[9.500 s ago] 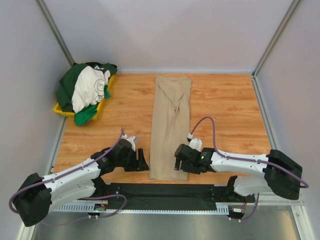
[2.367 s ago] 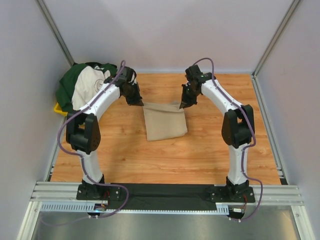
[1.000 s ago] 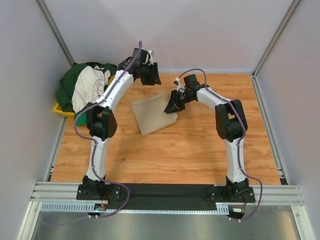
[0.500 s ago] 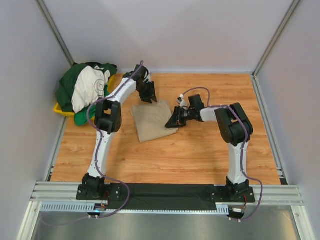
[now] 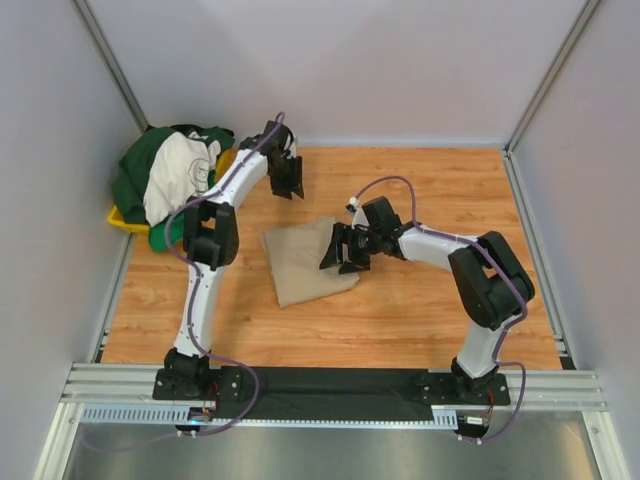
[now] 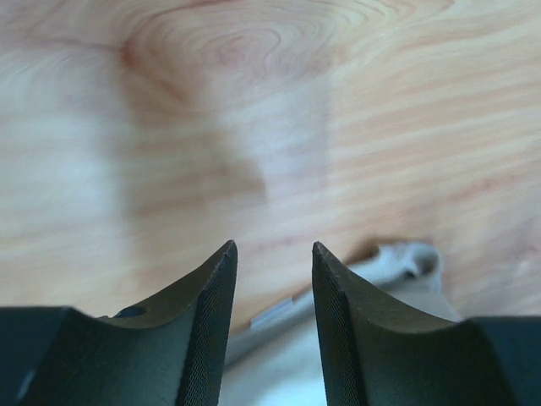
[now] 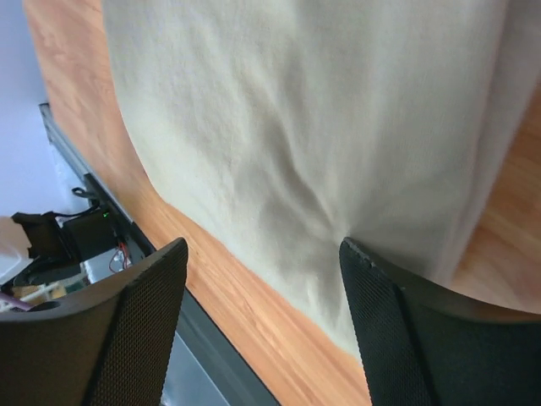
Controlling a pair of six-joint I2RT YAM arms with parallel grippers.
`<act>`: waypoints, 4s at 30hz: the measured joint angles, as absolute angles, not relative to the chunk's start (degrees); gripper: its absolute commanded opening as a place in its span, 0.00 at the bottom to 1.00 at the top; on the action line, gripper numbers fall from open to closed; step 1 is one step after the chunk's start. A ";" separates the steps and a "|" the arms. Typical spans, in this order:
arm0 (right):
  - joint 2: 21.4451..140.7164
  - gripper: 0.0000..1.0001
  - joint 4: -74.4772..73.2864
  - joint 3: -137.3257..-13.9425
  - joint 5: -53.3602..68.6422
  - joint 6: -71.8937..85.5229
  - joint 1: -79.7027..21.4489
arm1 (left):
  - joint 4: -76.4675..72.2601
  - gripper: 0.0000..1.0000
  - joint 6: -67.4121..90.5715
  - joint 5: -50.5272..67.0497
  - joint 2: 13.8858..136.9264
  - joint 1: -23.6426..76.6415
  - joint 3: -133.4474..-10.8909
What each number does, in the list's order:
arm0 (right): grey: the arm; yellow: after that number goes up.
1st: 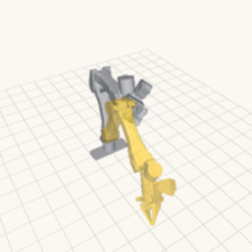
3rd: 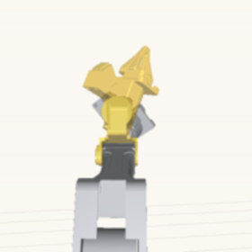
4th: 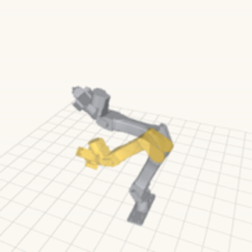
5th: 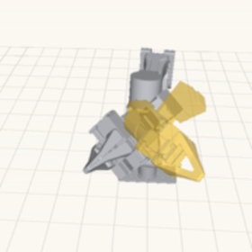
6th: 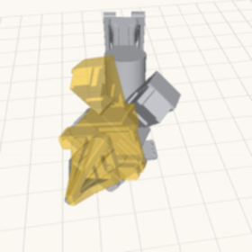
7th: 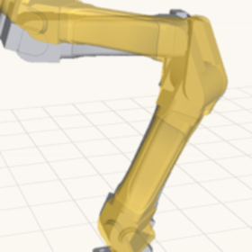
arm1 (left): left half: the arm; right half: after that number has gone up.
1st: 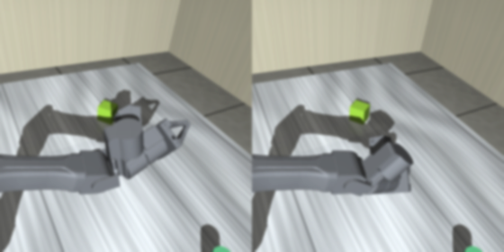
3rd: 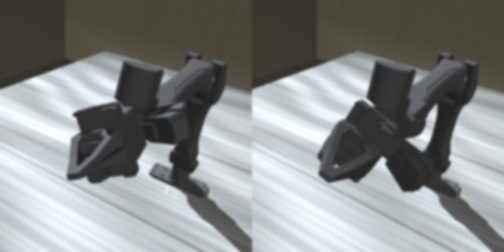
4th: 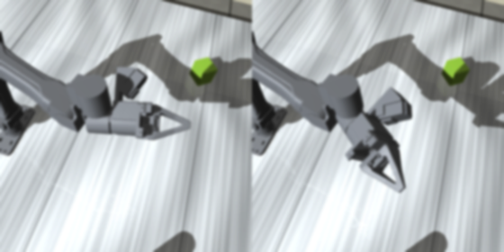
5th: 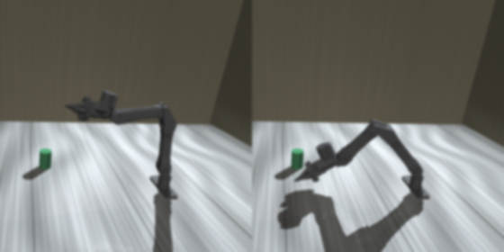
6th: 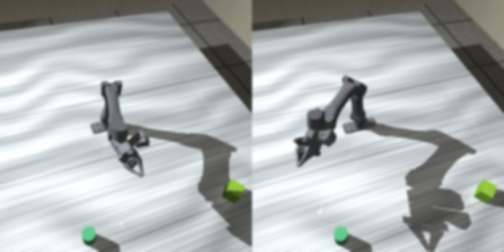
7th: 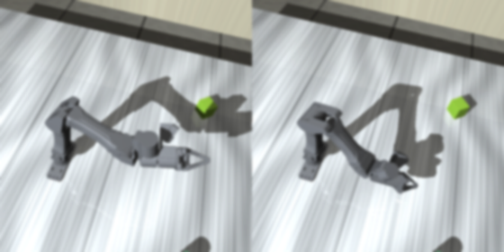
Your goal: Fold and stack the t-shirts
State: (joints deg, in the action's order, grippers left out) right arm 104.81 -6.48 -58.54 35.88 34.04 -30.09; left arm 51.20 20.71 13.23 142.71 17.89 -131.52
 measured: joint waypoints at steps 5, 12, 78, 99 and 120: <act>97.54 0.65 -15.62 -61.04 31.51 32.45 -30.26 | 52.10 0.48 20.62 10.81 126.43 17.82 -121.93; 94.63 0.37 -13.74 -55.57 32.75 32.56 -30.33 | 40.66 0.47 24.45 14.37 98.59 20.27 -92.95; 126.32 0.09 -23.57 -90.28 26.30 28.62 -21.98 | 52.82 0.55 21.37 -1.37 48.99 24.40 -52.12; 124.84 0.00 -52.12 -112.95 -9.06 2.44 -1.43 | 50.78 0.52 21.34 1.19 48.49 24.40 -51.27; 156.20 0.00 -20.47 -142.67 -30.06 -27.20 8.67 | 50.70 0.52 21.34 1.41 54.94 24.40 -51.27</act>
State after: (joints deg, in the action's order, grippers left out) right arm 156.20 -20.47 -142.67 -30.06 -27.20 8.67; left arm 50.70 21.34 1.41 54.94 24.40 -51.27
